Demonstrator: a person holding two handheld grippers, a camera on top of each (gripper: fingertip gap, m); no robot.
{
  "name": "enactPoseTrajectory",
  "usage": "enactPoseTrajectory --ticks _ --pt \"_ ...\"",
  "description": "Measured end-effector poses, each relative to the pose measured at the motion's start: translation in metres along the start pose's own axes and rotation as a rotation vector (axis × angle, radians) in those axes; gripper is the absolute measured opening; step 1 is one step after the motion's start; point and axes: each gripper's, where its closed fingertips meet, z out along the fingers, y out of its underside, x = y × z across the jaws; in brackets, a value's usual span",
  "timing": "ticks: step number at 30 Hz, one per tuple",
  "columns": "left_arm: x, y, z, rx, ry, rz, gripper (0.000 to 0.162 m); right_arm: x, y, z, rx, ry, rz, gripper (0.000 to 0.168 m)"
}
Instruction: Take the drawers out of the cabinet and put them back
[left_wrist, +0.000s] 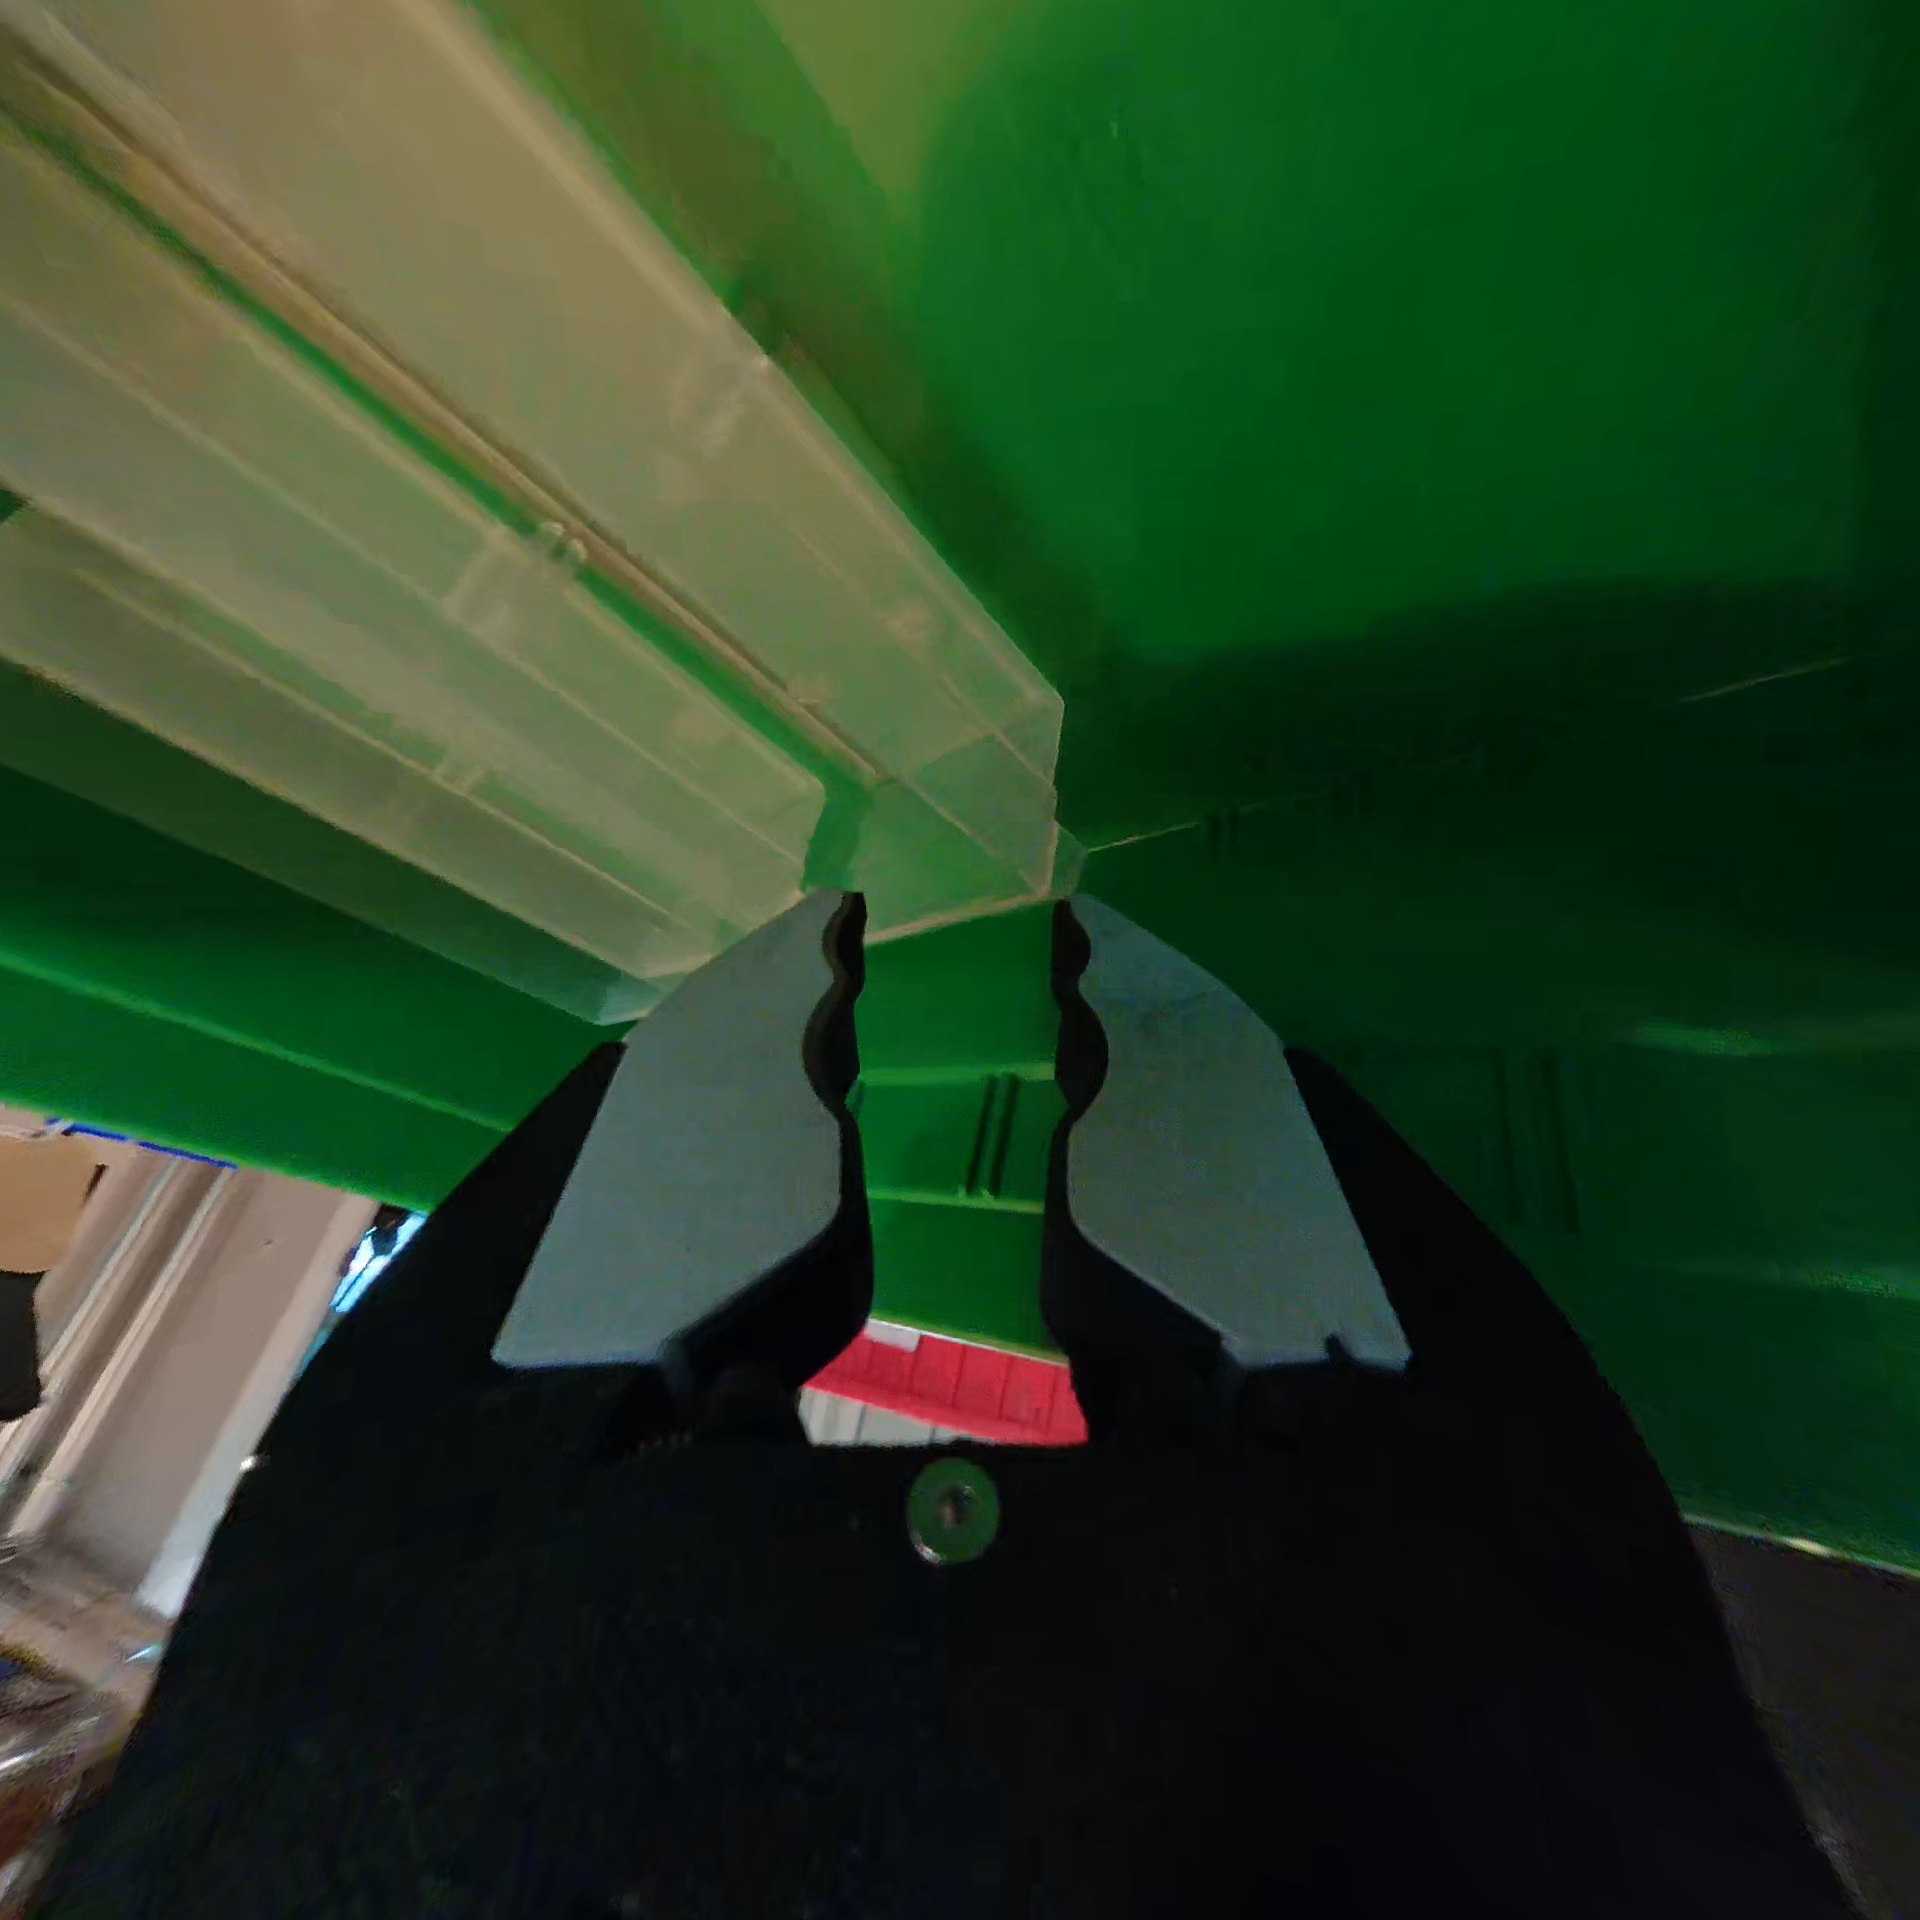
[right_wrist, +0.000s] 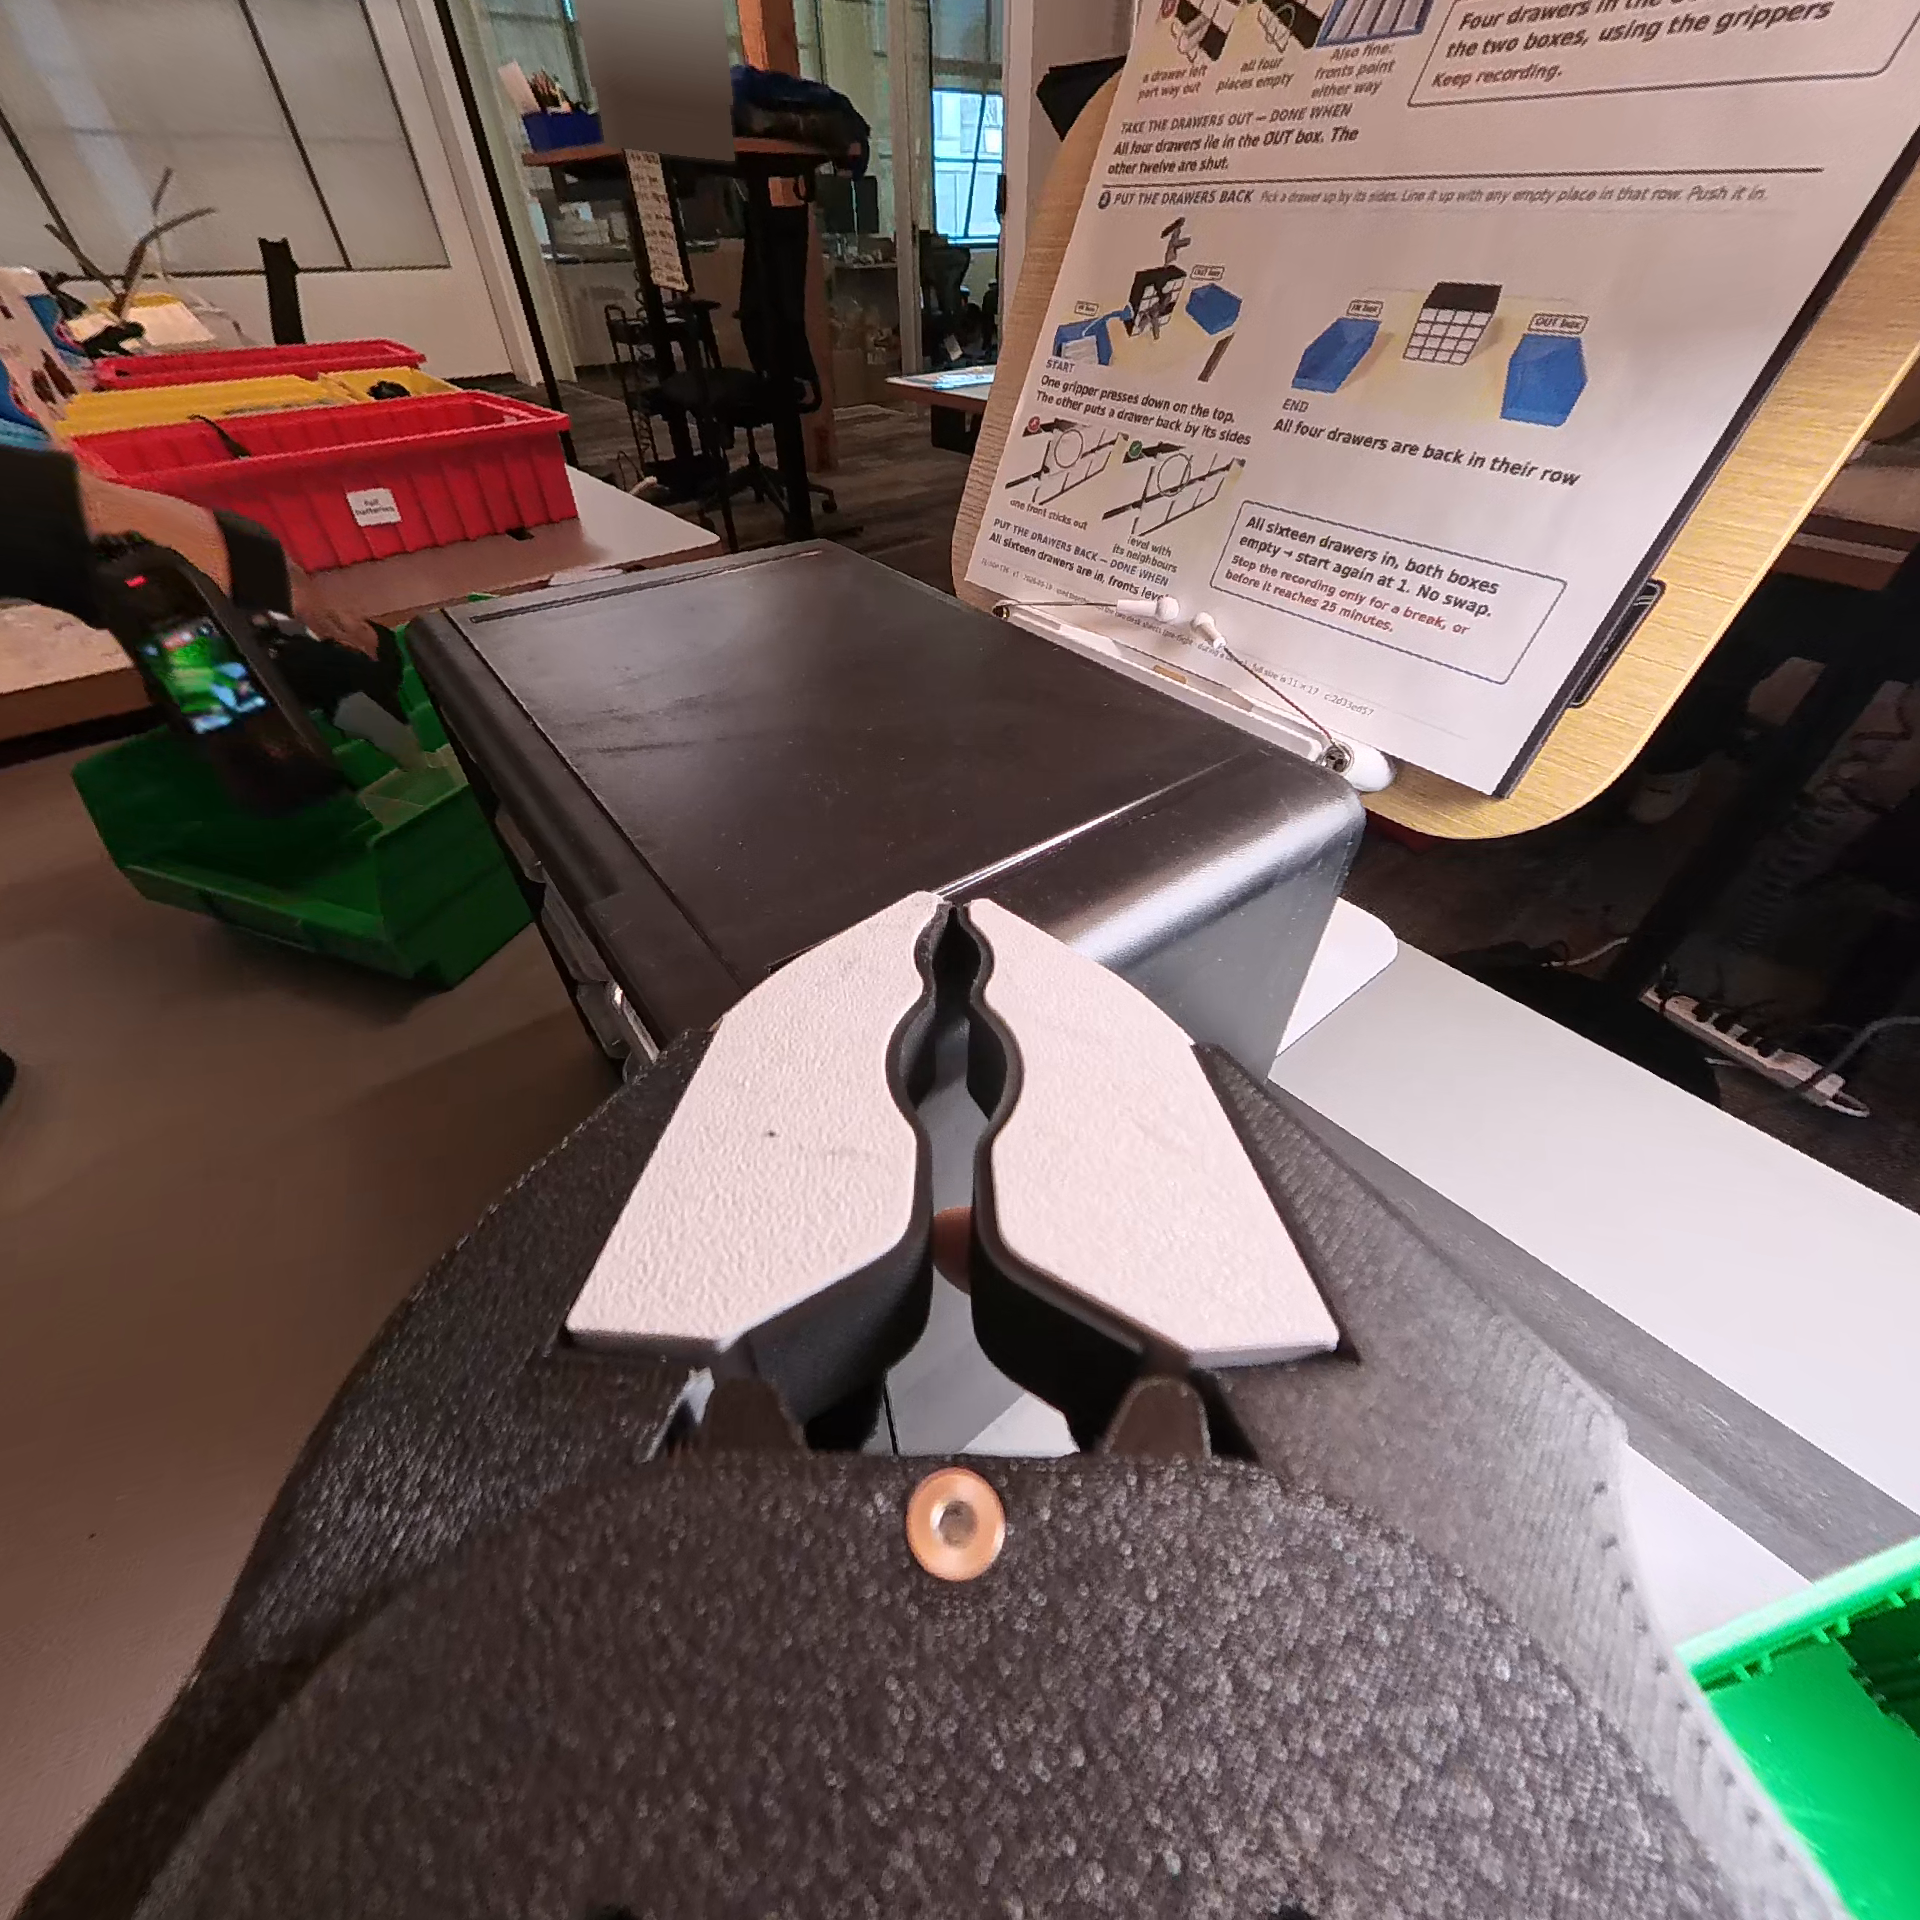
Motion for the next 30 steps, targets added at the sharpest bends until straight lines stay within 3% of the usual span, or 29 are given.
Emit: enactPoseTrajectory --ticks 5,18,26,30 --pt "0.004 0.006 0.013 -0.067 0.034 0.079 0.032 0.0 0.0 0.0 0.002 0.002 0.002 0.0" --pt "0.011 -0.015 -0.006 0.16 0.058 -0.037 0.023 0.0 0.0 0.0 0.018 -0.012 0.023 0.0" --pt "0.015 -0.012 0.002 0.064 0.001 0.098 0.029 0.0 0.0 0.0 0.025 -0.016 0.032 0.0" --pt "0.015 -0.014 -0.005 0.094 0.004 0.071 0.026 0.0 0.0 0.0 0.027 -0.018 0.034 0.0"
